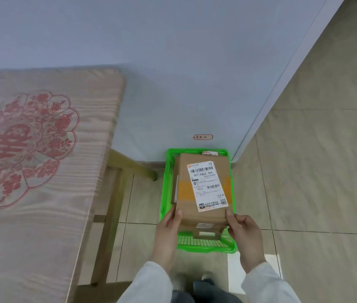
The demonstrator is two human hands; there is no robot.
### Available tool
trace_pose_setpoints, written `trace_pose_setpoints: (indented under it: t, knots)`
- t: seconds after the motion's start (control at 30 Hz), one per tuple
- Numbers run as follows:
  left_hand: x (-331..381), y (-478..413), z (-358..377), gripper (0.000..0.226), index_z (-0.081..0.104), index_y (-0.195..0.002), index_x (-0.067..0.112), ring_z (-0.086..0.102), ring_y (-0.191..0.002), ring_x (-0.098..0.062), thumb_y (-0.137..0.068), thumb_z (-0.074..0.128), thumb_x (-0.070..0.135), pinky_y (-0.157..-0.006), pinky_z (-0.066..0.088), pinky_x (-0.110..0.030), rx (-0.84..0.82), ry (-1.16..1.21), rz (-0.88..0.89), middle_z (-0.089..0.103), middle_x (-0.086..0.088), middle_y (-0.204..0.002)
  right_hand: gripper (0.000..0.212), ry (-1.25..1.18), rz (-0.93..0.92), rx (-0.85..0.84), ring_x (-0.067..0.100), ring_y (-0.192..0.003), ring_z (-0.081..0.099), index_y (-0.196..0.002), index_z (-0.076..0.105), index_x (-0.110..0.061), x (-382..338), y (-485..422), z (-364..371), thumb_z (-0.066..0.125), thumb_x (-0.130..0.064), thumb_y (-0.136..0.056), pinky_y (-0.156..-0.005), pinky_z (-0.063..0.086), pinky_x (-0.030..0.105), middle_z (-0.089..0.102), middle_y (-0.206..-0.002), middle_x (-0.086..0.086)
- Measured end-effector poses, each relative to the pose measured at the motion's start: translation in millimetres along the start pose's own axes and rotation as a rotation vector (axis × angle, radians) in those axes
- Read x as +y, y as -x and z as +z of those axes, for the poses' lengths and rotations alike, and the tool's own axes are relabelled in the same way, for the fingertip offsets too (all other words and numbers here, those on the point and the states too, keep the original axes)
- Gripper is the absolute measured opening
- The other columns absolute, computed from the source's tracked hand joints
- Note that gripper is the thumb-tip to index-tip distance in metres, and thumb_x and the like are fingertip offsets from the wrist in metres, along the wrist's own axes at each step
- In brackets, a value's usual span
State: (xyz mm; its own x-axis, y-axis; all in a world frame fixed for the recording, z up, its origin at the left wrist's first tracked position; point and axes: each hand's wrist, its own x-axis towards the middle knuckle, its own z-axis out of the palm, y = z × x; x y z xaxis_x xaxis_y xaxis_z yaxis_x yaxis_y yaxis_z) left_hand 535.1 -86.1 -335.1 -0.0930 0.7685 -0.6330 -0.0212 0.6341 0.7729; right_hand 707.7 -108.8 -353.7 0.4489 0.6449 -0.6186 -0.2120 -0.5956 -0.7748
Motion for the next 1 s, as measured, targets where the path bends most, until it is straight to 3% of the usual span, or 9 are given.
trace_pose_setpoints:
  t: [0.13, 0.27, 0.4, 0.5, 0.6, 0.7, 0.87, 0.93, 1.0]
  knots:
    - [-49, -69, -12, 0.042, 0.054, -0.134, 0.015, 0.056, -0.12, -0.019, -0.094, 0.057, 0.025, -0.11, 0.038, -0.043, 0.138, -0.001, 0.024, 0.06, -0.004, -0.131, 0.023, 0.014, -0.004, -0.058, 0.023, -0.088, 0.061, -0.075, 0.061, -0.015, 43, -59, 39, 0.074, -0.034, -0.08, -0.095, 0.047, 0.051, 0.067, -0.085, 0.0]
    - [-79, -126, -15, 0.037, 0.057, -0.132, 0.018, 0.063, -0.111, -0.019, -0.095, 0.056, 0.023, -0.104, 0.044, -0.043, 0.167, 0.042, 0.063, 0.068, 0.002, -0.117, 0.022, 0.05, -0.034, -0.092, 0.018, -0.074, 0.06, -0.073, 0.061, -0.014, 76, -117, 72, 0.074, -0.03, -0.08, -0.089, 0.049, 0.05, 0.067, -0.074, -0.001]
    - [-96, -177, -14, 0.033, 0.059, -0.128, 0.017, 0.065, -0.101, -0.012, -0.096, 0.054, 0.018, -0.095, 0.047, -0.031, 0.145, 0.097, 0.113, 0.07, 0.003, -0.111, 0.023, 0.036, -0.031, -0.126, 0.019, -0.081, 0.06, -0.075, 0.06, -0.014, 102, -170, 99, 0.073, -0.032, -0.08, -0.093, 0.048, 0.051, 0.07, -0.084, 0.002]
    - [-108, -208, -15, 0.029, 0.062, -0.122, 0.025, 0.061, -0.093, -0.013, -0.095, 0.055, 0.02, -0.092, 0.045, -0.032, 0.157, 0.081, 0.137, 0.072, 0.012, -0.097, 0.022, 0.024, -0.018, -0.114, 0.022, -0.09, 0.063, -0.078, 0.061, -0.017, 112, -194, 111, 0.075, -0.035, -0.078, -0.095, 0.047, 0.051, 0.07, -0.088, 0.004]
    - [-115, -231, -16, 0.022, 0.067, -0.109, 0.035, 0.061, -0.095, -0.016, -0.095, 0.055, 0.022, -0.096, 0.044, -0.038, 0.148, 0.08, 0.152, 0.073, 0.008, -0.101, 0.021, 0.018, -0.043, -0.109, 0.021, -0.091, 0.065, -0.081, 0.062, -0.016, 111, -205, 120, 0.075, -0.032, -0.079, -0.094, 0.049, 0.042, 0.07, -0.088, 0.002]
    - [-114, -246, -17, 0.023, 0.064, -0.111, 0.034, 0.063, -0.11, -0.014, -0.096, 0.053, 0.021, -0.099, 0.044, -0.033, 0.104, 0.098, 0.179, 0.071, 0.008, -0.112, 0.019, 0.067, -0.11, -0.109, 0.012, -0.084, 0.062, -0.081, 0.06, -0.017, 98, -207, 126, 0.071, -0.032, -0.083, -0.079, 0.044, 0.027, 0.066, -0.087, -0.005]
    - [-107, -265, -20, 0.021, 0.069, -0.099, 0.04, 0.058, -0.098, -0.016, -0.096, 0.054, 0.025, -0.097, 0.039, -0.03, 0.067, 0.075, 0.182, 0.07, 0.01, -0.1, 0.019, 0.076, -0.149, -0.099, 0.007, -0.083, 0.058, -0.081, 0.057, -0.017, 87, -214, 133, 0.07, -0.03, -0.083, -0.076, 0.039, 0.021, 0.062, -0.087, -0.006]
    - [-107, -269, -22, 0.022, 0.071, -0.097, 0.041, 0.055, -0.096, -0.016, -0.095, 0.054, 0.027, -0.095, 0.038, -0.03, 0.056, 0.067, 0.181, 0.068, 0.009, -0.099, 0.021, 0.079, -0.15, -0.099, -0.002, -0.077, 0.054, -0.086, 0.058, -0.013, 86, -216, 135, 0.07, -0.03, -0.084, -0.068, 0.039, 0.016, 0.059, -0.085, -0.01]
    - [-106, -270, -23, 0.022, 0.069, -0.102, 0.04, 0.056, -0.093, -0.015, -0.096, 0.053, 0.027, -0.093, 0.041, -0.027, 0.047, 0.07, 0.191, 0.07, 0.012, -0.099, 0.022, 0.089, -0.151, -0.102, -0.004, -0.076, 0.052, -0.088, 0.058, -0.011, 87, -217, 135, 0.07, -0.03, -0.084, -0.069, 0.037, 0.02, 0.059, -0.086, -0.009]
